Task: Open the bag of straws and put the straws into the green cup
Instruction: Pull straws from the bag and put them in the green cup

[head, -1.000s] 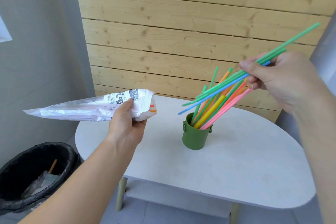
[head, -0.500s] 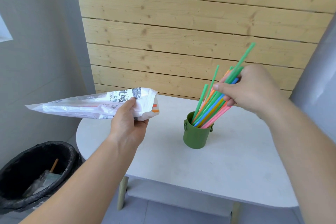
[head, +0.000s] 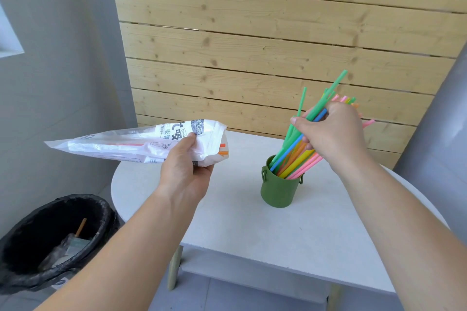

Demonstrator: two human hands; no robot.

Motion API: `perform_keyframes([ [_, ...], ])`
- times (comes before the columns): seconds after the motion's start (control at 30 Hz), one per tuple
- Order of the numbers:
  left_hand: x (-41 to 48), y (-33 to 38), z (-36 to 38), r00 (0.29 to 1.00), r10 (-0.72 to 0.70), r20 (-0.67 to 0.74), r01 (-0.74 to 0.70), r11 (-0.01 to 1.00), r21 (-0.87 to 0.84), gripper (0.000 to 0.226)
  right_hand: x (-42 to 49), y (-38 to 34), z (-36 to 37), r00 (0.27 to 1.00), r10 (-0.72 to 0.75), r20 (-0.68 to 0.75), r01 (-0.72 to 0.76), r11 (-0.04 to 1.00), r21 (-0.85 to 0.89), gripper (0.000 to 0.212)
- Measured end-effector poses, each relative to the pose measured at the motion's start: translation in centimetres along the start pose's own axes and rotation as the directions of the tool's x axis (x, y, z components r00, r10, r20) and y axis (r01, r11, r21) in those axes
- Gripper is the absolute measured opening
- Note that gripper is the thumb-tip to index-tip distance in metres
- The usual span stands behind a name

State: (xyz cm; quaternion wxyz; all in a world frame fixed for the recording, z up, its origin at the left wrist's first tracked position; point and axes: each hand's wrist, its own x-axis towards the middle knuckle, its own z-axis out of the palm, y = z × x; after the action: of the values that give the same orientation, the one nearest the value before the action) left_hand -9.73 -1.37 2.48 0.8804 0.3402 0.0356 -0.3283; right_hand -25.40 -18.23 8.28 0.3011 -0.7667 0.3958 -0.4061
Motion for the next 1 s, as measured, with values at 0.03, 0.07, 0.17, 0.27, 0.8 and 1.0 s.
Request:
perform_keyframes([
  [0.03, -0.05, 0.00, 0.05, 1.000, -0.008, -0.009, 0.008, 1.000, -0.006, 0.039, 0.01, -0.01, 0.00, 1.000, -0.003, 0.000, 0.003, 1.000, -0.018, 0.021],
  [0.07, -0.07, -0.06, 0.10, 1.000, -0.015, -0.017, 0.014, 1.000, -0.010, 0.038, 0.01, -0.01, 0.01, 1.000, -0.008, -0.001, 0.008, 0.999, -0.038, 0.023],
  [0.17, -0.13, -0.20, 0.23, 1.000, -0.023, -0.019, 0.022, 0.999, -0.033, 0.035, 0.01, 0.00, 0.03, 1.000, -0.019, -0.003, 0.019, 0.997, -0.070, 0.027],
  [0.27, -0.21, -0.18, 0.25, 0.999, -0.024, -0.021, 0.023, 1.000, -0.015, 0.036, -0.09, 0.16, 0.21, 1.000, -0.019, 0.008, 0.020, 0.997, -0.077, 0.024],
  [0.8, -0.15, -0.14, 0.21, 0.999, -0.039, -0.011, 0.039, 0.999, -0.019, 0.034, -0.67, 0.52, 0.63, 0.999, -0.040, 0.002, 0.040, 0.998, 0.056, 0.019],
  [1.0, -0.12, -0.17, 0.23, 0.999, -0.038, 0.000, 0.038, 0.999, 0.015, 0.032, -0.58, 0.45, 0.16, 0.997, -0.006, 0.078, 0.008, 1.000, -0.026, 0.016],
])
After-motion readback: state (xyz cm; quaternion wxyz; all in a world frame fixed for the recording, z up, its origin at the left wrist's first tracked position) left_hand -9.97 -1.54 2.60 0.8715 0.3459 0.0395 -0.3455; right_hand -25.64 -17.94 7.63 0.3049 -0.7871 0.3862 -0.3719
